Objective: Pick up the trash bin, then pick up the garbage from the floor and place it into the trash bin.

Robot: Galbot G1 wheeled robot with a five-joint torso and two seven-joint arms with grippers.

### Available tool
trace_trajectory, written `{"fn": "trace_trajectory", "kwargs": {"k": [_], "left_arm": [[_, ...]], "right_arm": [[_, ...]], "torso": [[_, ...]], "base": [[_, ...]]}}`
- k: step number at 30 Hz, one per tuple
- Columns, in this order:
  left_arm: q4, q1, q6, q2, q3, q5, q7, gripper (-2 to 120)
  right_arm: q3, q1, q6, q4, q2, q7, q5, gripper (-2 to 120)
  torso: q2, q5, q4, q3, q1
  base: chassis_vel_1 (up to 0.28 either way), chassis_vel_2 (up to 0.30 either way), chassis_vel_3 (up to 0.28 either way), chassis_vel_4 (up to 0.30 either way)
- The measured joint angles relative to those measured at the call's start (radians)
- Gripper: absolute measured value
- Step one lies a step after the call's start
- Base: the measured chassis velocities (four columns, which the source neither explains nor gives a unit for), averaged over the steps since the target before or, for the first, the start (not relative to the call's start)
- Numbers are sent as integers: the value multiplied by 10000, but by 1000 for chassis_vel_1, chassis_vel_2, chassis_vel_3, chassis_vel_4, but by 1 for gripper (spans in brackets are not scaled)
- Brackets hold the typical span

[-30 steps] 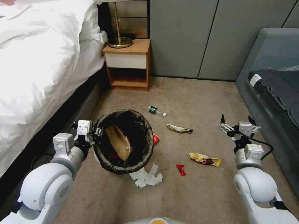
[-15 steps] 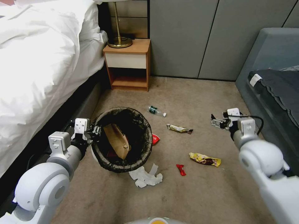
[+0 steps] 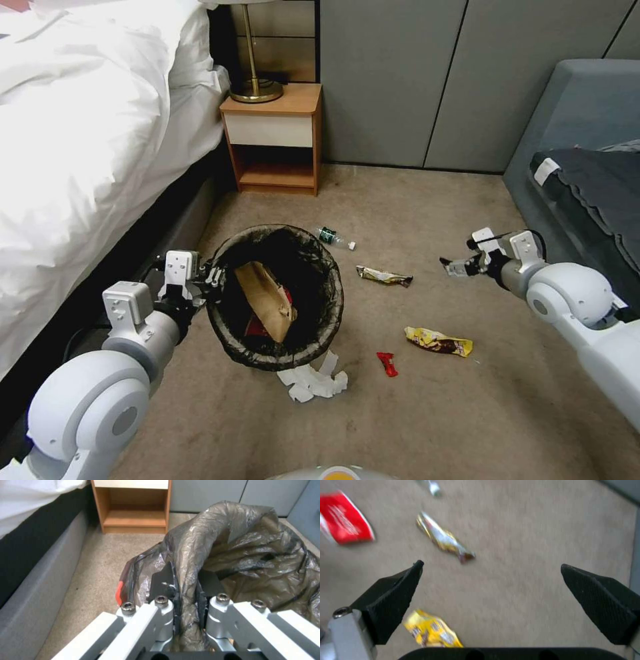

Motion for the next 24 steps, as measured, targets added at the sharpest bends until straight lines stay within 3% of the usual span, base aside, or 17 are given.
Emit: {"fn": "trace_trajectory", "kwargs": {"k": [8,24], "left_arm": [[-6,40,1,-49,55,163,97,6],[-46,251,0,-208,76,496,246,6]], "right_arm": [[-792,132,28,-1114,471,-563,-963,100],[-2161,186,44,-1916,1040,-875,-2446,100]], "torso": [[0,6,-4,0,0],[0,4,-3,0,1]], "base": [[0,0,0,0],[0,0,0,0]]}}
